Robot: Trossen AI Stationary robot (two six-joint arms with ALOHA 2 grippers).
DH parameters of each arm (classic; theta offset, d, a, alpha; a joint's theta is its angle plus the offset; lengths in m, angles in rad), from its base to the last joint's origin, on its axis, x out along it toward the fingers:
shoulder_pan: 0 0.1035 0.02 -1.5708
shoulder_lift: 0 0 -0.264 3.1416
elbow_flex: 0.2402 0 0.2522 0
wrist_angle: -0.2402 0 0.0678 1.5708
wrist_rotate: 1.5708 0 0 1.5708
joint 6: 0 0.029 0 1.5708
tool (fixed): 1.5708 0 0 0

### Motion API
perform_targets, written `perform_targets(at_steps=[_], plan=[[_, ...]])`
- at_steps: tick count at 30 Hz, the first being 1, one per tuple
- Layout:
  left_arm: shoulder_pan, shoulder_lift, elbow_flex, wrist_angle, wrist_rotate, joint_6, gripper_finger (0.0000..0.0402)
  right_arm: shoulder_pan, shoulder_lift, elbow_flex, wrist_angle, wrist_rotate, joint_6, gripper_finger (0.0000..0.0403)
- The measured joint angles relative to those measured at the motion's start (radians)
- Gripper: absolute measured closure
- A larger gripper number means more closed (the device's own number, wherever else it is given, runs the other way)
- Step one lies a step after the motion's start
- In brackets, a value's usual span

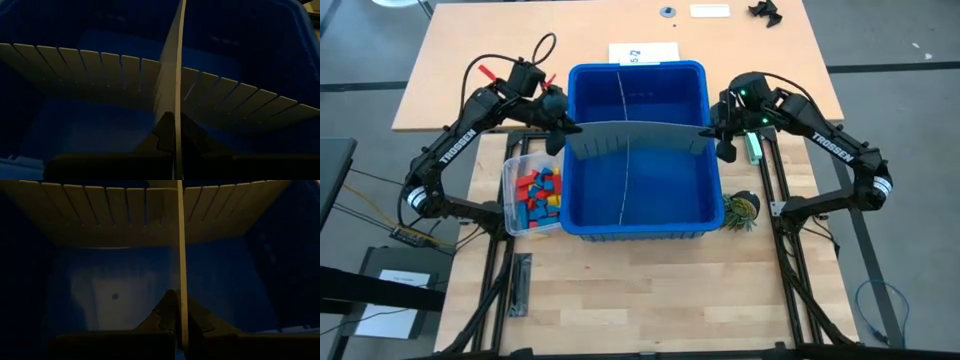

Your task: Sort Items/Unsort Items

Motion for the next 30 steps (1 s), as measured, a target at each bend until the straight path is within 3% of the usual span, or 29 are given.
perform_targets(at_steps=[9,30], plan=[[-0.031,0.003,0.001,-0.017,0.001,-0.001,0.0386,0.0,-0.002,-0.019,-0.015,0.005,-0.029,0.0396],[-0.04,0.016,0.001,-0.06,-0.133,0.018,0.0386,0.001,0.0,-0.025,0.043,0.025,-0.008,0.0396]])
